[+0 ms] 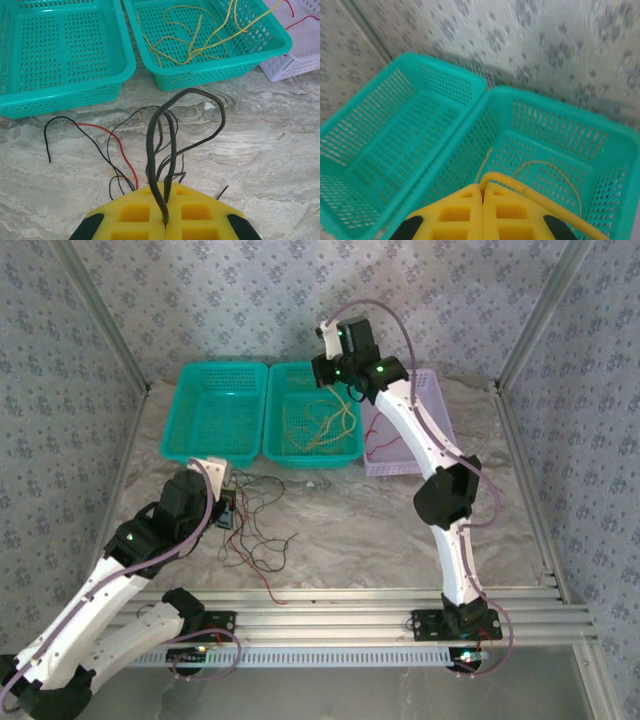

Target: Untangle the cables

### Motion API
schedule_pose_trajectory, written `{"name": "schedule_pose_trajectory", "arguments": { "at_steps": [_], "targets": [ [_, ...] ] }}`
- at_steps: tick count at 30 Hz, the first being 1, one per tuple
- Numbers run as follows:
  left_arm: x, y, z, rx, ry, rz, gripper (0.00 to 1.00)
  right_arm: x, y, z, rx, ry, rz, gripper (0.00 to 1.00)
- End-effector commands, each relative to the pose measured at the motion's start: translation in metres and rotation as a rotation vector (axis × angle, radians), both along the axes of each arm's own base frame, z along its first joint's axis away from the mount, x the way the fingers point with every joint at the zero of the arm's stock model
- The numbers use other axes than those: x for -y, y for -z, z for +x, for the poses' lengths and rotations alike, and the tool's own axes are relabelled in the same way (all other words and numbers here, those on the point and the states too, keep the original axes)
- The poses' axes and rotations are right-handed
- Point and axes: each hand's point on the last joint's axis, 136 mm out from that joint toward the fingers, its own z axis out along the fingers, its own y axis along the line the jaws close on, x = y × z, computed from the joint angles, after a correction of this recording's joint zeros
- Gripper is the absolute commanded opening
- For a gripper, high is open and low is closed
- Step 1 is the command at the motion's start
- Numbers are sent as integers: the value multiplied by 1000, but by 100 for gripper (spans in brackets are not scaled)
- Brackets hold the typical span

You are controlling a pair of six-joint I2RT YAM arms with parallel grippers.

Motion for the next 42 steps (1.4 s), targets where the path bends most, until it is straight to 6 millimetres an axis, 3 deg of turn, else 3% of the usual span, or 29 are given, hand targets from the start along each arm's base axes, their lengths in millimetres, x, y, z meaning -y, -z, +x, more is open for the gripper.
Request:
{"name": "schedule_pose_trajectory", "arguments": {
  "at_steps": [1, 11, 17, 22, 27, 36, 42],
  "targets": [
    [-1, 1, 1, 7, 7, 8, 0, -5, 13, 1, -43, -20, -1, 0],
    [-3, 4, 0, 1, 3, 8, 0, -40, 93, -2, -214, -84, -19, 0],
    [-3, 4, 0, -1, 4, 8, 0, -44, 138, 1, -326, -79, -16, 2],
    [-3, 5, 0, -4, 5, 12, 0, -43, 154, -3, -359, -79, -46, 5],
    [-2, 7, 0, -9, 9, 15, 0, -47, 119, -6, -300, -93, -13, 19],
    [-2, 8, 0, -14, 9, 15, 0, -61, 25, -29, -136, -160, 66, 49],
    [0, 10, 0, -21, 16, 14, 0, -53, -11, -37, -62, -161, 71, 62]
  ]
}}
